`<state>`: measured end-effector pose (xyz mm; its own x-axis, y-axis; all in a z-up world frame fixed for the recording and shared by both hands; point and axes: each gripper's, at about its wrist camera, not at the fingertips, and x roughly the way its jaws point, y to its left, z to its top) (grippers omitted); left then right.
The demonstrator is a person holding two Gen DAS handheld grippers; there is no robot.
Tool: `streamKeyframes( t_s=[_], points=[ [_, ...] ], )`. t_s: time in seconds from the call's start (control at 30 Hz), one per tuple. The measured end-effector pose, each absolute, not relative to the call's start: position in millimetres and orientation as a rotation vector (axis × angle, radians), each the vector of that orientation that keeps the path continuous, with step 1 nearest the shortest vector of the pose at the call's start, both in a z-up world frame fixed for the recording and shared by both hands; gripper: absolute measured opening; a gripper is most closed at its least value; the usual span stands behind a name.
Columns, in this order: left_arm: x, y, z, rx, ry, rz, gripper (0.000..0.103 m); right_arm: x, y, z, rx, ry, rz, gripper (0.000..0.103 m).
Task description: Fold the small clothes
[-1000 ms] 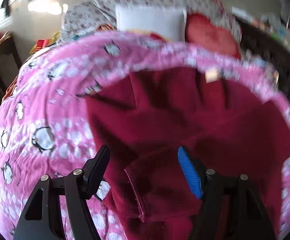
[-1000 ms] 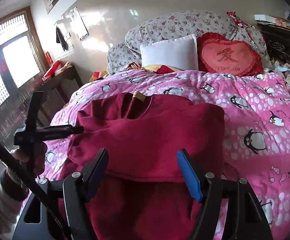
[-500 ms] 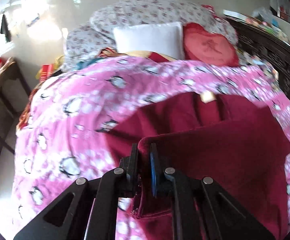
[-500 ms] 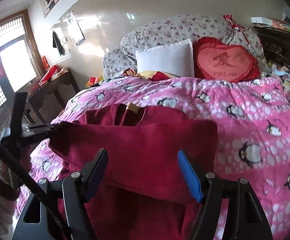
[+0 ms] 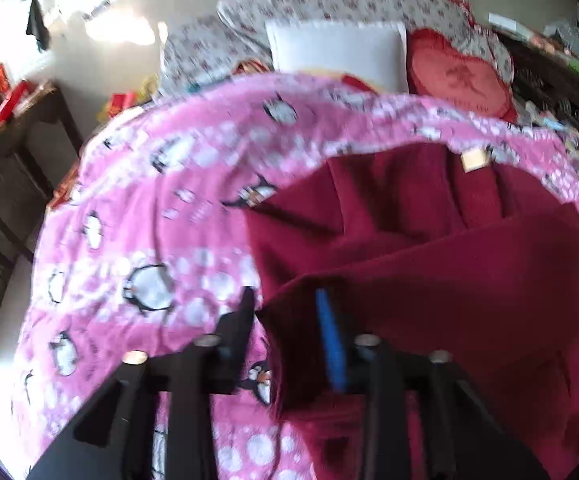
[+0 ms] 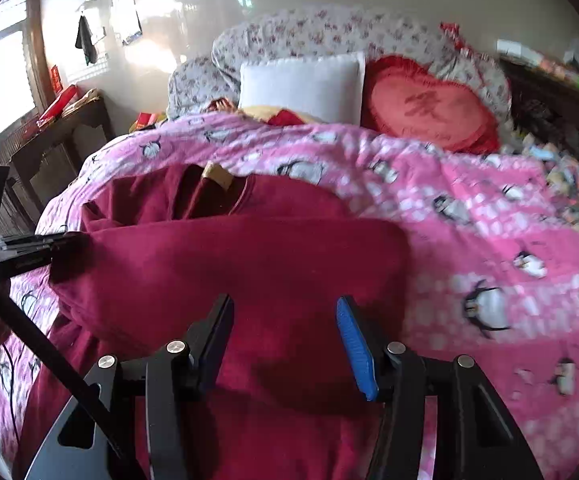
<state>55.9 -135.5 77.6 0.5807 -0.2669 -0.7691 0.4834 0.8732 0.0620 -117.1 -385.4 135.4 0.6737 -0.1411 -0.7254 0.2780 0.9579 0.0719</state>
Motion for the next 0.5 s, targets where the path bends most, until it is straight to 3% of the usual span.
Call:
streamKeyframes(
  t_s=[0.07,0.3,0.5],
  points=[
    [49.0,-128.9,80.6,0.246,0.828,-0.455,0.055,-126.1,-379.8,137.7,0.163,0.805,-0.251,0.058],
    [38.3,-133.5,32.0,0.265,0.933,-0.393,0.056,-131.4,-365.4,94.1,-0.009,0.909,-0.383,0.057],
    [11.4,-113.0,46.2,0.232,0.905,-0.402,0.059,-175.8,-365.0,127.9,0.118,0.859,-0.352,0.058]
  ],
)
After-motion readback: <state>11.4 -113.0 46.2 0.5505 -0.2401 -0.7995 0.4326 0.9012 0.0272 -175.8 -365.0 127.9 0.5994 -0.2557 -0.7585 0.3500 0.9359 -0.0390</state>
